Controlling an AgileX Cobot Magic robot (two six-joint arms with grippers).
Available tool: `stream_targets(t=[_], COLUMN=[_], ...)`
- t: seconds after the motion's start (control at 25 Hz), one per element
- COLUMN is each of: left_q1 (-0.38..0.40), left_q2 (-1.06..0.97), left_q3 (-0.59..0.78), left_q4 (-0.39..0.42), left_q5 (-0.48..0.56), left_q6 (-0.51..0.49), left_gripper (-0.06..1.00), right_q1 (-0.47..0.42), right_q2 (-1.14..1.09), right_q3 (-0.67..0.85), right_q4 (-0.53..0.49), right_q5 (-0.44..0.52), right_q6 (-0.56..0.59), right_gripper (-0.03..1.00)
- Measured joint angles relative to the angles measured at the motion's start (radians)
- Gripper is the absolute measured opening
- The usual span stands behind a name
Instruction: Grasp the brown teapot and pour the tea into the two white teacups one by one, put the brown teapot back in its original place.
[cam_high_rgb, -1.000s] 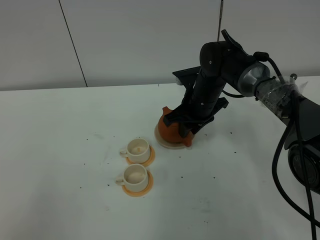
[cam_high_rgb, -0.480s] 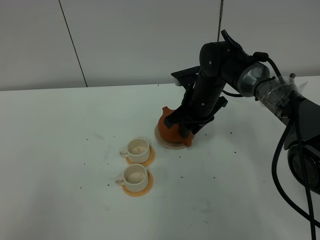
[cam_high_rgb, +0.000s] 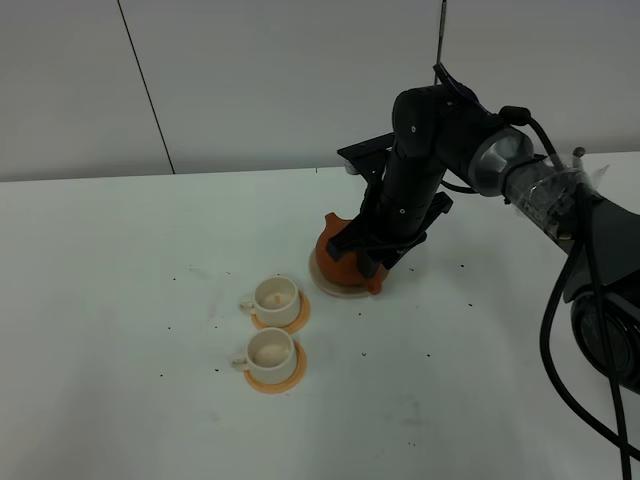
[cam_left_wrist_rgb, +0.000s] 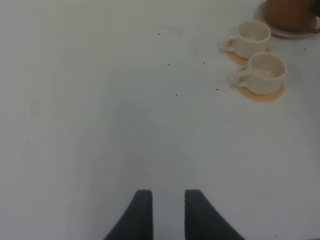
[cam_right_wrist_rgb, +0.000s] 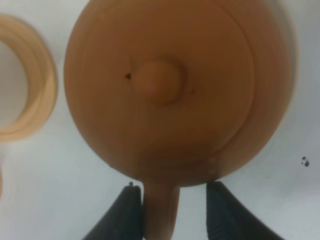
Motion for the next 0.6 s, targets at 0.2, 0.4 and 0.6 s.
stream_targets(t=[0.2,0.4,0.6], left_q1=[0.000,0.000,0.000], left_q2=[0.000,0.000,0.000], left_q3=[0.000,0.000,0.000], left_q4=[0.000,0.000,0.000], left_q5=[0.000,0.000,0.000], left_q6=[0.000,0.000,0.000], left_gripper=[0.23,0.23,0.23], right_q1=[0.003,0.005,0.006], right_q2=[0.000,0.000,0.000], right_q3=[0.000,0.000,0.000], right_q4=[-0.006,-0.009,-0.011], right_q5=[0.000,0.000,0.000], right_q6=[0.000,0.000,0.008], right_gripper=[0.30,0.30,0.30])
